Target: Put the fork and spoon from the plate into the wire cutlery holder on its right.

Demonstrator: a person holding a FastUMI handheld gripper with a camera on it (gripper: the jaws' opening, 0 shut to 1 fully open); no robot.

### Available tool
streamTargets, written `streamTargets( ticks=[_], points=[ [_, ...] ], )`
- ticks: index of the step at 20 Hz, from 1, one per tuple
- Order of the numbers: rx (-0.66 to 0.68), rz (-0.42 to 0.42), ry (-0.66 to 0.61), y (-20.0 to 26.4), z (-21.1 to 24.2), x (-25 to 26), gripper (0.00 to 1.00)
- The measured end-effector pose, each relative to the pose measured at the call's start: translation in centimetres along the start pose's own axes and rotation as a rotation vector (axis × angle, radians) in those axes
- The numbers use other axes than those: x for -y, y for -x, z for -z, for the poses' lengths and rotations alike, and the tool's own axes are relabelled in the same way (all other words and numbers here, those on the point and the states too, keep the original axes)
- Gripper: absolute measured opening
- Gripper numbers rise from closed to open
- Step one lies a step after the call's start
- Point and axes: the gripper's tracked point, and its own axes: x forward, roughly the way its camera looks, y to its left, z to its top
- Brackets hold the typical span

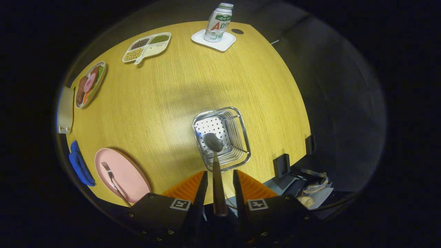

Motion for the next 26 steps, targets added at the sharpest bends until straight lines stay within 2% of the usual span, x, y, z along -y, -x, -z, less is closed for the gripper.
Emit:
streamTargets(
  ticks=[1,3,7,13,26],
  points=[
    [0.015,-0.016,-0.008,0.4,-0.1,-0.4,0.65],
    [0.036,-0.020,-0.011,1.0,-0.3,-0.8,0.73],
    [0.090,-0.041,-0.001,2.3,-0.8,-2.3,0.75],
    [0.146,-0.003,0.083,5.0,0.0,-5.6,0.75],
    [0.164,-0.037,0.326,7.2,7.9,-20.2,0.75]
  ],
)
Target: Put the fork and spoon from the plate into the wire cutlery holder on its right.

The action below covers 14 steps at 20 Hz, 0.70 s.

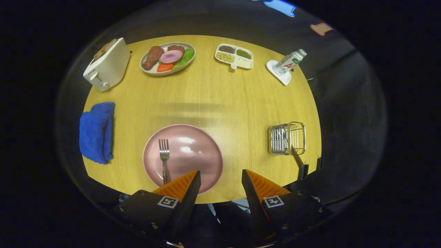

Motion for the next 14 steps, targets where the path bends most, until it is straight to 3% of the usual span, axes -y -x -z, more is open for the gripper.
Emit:
streamTargets(
  ticks=[8,14],
  points=[
    [-0.026,-0.056,0.122,-2.9,2.9,-7.0,0.75],
    [-0.027,-0.066,0.117,-5.8,3.1,-9.0,0.74]
  ],
)
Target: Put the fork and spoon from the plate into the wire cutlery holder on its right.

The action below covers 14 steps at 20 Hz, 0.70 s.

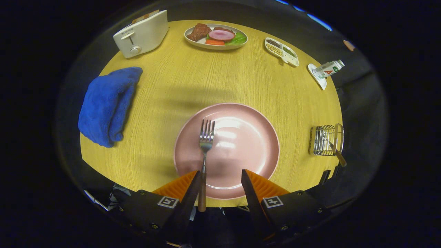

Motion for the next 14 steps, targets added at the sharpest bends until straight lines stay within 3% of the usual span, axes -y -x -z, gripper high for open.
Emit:
streamTargets(
  ticks=[9,11,14],
  points=[
    [-0.048,-0.041,0.010,-3.7,0.9,-1.9,0.71],
    [-0.049,-0.059,0.015,-4.1,0.8,-2.5,0.59],
    [-0.049,-0.053,0.029,-4.4,0.8,-2.3,0.56]
  ],
)
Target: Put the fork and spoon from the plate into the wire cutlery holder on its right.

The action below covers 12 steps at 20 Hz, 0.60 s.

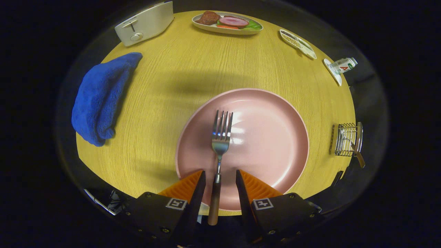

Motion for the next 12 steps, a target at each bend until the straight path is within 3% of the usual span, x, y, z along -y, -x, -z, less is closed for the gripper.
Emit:
streamTargets(
  ticks=[2,3,4,6,7,8,9,12],
  points=[
    [0.014,-0.016,0.002,-0.3,-0.4,-0.2,0.55],
    [0.017,-0.037,0.003,-0.3,-0.5,-0.7,0.33],
    [0.006,-0.040,0.009,-0.4,-0.3,-0.8,0.27],
    [0.015,-0.047,0.034,-0.4,-0.4,-0.9,0.27],
    [0.007,-0.062,0.043,-0.4,-0.3,-1.2,0.09],
    [0.006,-0.074,0.056,-0.5,-0.3,-1.4,0.09],
    [-0.003,-0.082,0.061,-0.2,-0.3,-1.4,0.03],
    [-0.030,-0.068,0.075,0.0,0.1,-0.7,0.03]
  ],
)
